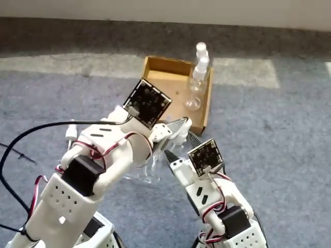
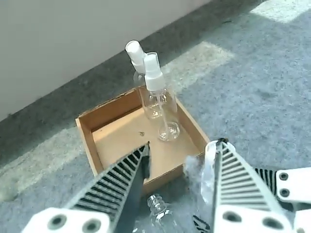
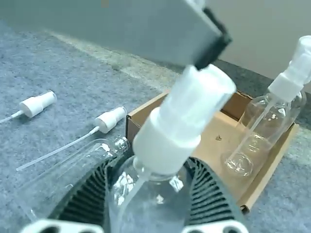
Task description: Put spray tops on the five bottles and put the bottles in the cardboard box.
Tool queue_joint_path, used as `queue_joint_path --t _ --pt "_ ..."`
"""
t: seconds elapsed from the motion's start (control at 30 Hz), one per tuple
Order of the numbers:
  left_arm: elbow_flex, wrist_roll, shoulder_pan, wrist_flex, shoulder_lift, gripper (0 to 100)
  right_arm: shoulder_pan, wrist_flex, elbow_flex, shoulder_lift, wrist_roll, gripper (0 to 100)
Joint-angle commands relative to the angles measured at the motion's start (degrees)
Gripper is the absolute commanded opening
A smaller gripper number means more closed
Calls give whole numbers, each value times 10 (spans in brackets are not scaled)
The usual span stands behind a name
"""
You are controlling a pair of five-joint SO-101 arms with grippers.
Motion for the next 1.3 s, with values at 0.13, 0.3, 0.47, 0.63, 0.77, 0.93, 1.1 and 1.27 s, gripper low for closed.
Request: queue_joint_path --t 0.13,0.3,0.47,0.63,0.77,0.93,1.1,1.27 --pt "-13 -4 7 6 -26 207 49 -1 -7 -7 -4 5" --pt "19 -4 7 3 -36 207 47 -1 -8 -7 -3 5" --pt "-36 -3 -1 4 -36 207 47 0 -8 -7 -1 5" --pt "-85 0 -87 6 -37 207 62 0 -10 -7 -1 5" --pt "-72 0 -161 23 -37 208 112 -7 -12 -7 -5 5" --pt "1 32 -225 32 -38 210 175 -153 -12 -5 -5 5" --pt "121 74 -254 3 -38 210 212 -225 -13 28 -3 5" --pt "224 104 -255 -96 -38 210 213 -305 -76 185 -6 5"
